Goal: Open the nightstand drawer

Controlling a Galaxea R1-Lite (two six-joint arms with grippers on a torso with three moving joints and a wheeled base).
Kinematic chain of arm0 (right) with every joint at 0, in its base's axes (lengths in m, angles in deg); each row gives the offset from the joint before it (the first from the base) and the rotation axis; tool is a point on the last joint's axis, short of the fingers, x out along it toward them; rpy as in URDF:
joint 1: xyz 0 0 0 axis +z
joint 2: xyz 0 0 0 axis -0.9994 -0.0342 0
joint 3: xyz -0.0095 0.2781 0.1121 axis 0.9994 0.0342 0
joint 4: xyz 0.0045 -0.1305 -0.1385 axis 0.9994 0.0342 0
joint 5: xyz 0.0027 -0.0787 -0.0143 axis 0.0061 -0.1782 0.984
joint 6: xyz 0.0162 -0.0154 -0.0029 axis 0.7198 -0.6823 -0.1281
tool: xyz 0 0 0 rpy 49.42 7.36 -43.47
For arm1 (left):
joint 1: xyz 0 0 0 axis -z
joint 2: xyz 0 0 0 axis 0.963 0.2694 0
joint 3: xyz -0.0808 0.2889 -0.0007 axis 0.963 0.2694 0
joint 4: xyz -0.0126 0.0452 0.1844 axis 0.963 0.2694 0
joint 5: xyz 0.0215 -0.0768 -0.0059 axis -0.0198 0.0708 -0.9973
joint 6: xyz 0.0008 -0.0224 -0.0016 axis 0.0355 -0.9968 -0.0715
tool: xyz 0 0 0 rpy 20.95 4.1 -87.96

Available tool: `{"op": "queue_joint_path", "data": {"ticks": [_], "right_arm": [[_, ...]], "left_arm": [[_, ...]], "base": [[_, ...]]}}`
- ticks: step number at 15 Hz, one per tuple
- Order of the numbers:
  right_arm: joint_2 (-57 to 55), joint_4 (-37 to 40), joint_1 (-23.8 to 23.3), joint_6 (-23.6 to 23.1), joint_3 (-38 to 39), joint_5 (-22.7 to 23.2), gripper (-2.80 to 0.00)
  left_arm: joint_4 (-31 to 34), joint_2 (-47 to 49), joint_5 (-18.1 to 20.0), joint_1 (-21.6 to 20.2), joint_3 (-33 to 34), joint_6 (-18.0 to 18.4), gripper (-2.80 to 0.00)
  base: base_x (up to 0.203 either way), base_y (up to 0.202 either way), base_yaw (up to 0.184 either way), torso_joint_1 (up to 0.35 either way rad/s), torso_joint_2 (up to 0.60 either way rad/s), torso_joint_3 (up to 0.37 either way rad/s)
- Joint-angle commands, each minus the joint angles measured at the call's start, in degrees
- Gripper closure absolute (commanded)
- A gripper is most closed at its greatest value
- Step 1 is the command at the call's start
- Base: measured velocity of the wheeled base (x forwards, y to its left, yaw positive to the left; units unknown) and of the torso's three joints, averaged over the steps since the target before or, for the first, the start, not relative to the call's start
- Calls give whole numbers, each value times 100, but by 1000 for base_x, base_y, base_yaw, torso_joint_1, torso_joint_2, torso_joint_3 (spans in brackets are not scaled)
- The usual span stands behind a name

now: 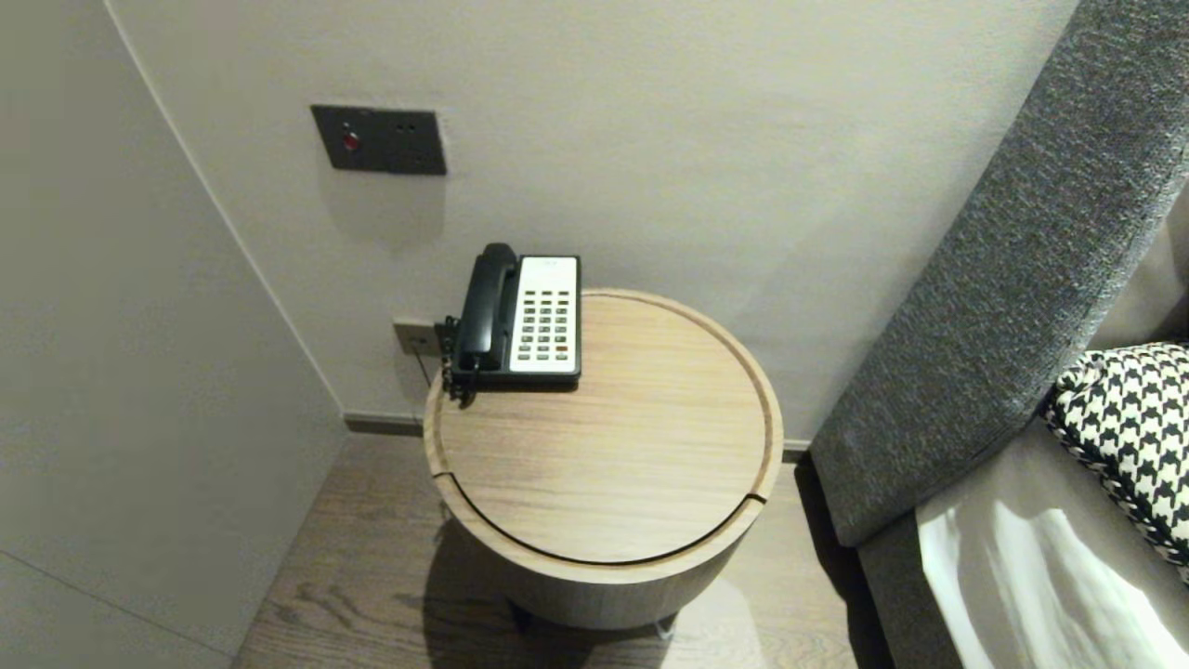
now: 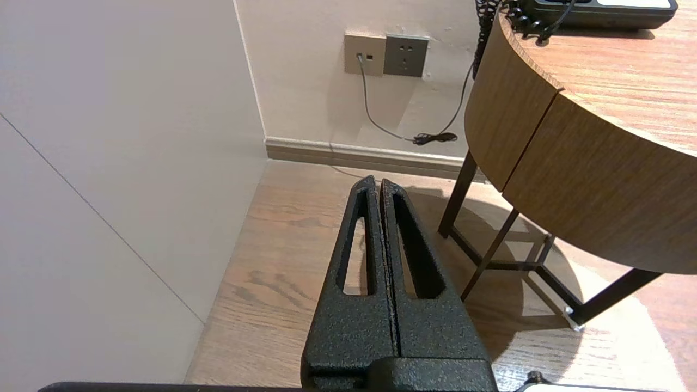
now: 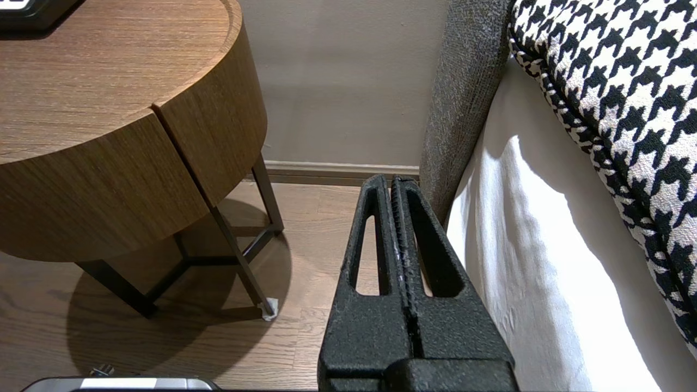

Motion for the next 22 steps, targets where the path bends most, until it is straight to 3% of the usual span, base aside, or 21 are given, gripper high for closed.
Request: {"op": "queue_joint_path", "data": {"ticks": [1,22], "right_arm": [[2,-12,0,1,229,1,0],[2,-12,9,1,229,1,0]], "left_arm": [[0,-18,-3,-2,0,-4,0],[-9,-26,-3,-2,0,-4,0]], "base": [[0,0,0,0,0,0],[0,0,0,0,0,0]]}}
